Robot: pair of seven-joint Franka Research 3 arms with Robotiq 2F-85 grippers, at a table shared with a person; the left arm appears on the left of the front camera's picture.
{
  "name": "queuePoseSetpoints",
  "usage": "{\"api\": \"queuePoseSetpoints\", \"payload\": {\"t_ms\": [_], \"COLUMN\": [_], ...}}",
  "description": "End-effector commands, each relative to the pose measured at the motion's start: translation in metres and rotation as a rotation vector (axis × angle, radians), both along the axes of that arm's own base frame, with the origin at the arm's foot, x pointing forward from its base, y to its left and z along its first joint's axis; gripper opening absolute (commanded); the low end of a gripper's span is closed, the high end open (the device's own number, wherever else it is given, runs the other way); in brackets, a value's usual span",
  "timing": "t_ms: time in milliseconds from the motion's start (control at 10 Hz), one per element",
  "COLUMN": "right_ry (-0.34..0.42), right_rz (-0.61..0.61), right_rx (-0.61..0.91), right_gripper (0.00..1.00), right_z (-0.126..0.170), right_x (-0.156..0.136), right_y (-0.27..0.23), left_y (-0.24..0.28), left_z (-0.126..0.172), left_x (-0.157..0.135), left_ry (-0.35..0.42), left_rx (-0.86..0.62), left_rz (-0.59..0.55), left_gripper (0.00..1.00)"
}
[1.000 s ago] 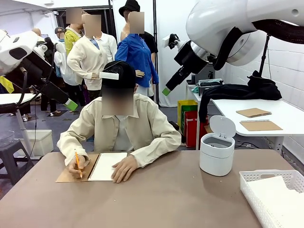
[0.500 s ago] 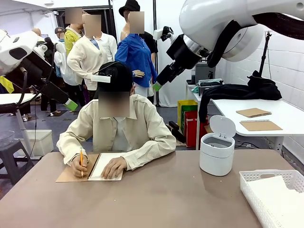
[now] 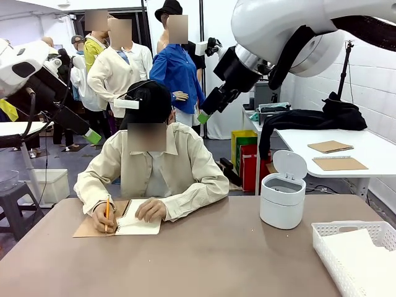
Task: Sort the paper based on its condition.
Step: If a person hands you a paper, place it in the Organizing basket , and if it's crumpled, put it in the Trash can.
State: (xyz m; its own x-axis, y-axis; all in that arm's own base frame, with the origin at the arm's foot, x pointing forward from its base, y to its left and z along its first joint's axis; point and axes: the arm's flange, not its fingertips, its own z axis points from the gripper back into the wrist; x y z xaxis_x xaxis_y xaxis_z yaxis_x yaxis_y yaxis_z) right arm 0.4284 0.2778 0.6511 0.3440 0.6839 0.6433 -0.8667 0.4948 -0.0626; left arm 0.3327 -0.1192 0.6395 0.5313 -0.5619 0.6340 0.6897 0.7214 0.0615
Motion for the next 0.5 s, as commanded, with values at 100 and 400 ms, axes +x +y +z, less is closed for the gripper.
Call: {"api": "queuePoseSetpoints", "payload": {"t_ms": [100, 400], "right_ry": [0.037, 0.019], "right_rz": [-0.025, -0.048], "right_rx": [0.015, 0.11], "right_gripper": [1.0, 1.0], "right_z": [-0.008, -0.024], "right_x": [-0.021, -0.032], "right_y": [-0.01, -0.025], "left_y": [0.001, 0.001], "left_z": [0.0, 0.0], "left_x": [0.0, 0.0], "left_ry": [0.004, 0.004], "left_rx": [-0.008, -0.008], "left_rz": [0.0, 0.0], "left_gripper": [1.0, 1.0]}}
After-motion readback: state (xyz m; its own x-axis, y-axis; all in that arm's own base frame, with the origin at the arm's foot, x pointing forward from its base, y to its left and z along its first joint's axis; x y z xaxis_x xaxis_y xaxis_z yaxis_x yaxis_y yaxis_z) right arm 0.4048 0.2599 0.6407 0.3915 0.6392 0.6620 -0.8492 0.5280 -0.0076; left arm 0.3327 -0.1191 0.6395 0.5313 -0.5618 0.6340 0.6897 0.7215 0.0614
